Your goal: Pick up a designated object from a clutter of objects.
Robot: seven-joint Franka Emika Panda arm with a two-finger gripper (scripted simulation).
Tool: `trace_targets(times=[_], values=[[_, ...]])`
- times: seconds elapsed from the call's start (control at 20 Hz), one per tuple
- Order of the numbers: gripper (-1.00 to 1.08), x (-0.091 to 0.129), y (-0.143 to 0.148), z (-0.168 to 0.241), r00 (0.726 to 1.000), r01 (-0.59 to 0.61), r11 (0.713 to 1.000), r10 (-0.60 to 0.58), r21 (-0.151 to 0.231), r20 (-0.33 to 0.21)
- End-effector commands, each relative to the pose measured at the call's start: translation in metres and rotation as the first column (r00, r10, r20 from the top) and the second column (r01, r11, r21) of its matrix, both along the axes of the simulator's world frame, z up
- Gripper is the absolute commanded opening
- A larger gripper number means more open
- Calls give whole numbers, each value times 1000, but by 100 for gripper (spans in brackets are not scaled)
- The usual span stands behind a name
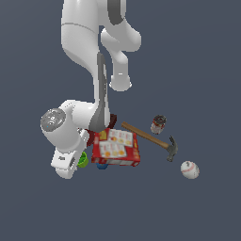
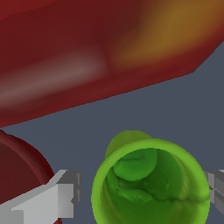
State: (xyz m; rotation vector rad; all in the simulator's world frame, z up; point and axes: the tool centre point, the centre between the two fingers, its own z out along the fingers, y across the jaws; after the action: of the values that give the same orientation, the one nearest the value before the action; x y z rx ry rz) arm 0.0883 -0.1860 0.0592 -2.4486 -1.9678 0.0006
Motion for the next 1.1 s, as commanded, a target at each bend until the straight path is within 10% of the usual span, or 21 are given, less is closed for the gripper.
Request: trace_targets(times=[0.0,0.25,0.3,1.05], values=[[100,0,0,-11,1000,-1,1000,1,0,0],[100,1,0,-17,1000,-2,1000,2,0,0],[-100,1,0,-17,1000,-2,1000,2,0,0],[-100,-1,2,-12,1000,-1,1000,1,0,1]])
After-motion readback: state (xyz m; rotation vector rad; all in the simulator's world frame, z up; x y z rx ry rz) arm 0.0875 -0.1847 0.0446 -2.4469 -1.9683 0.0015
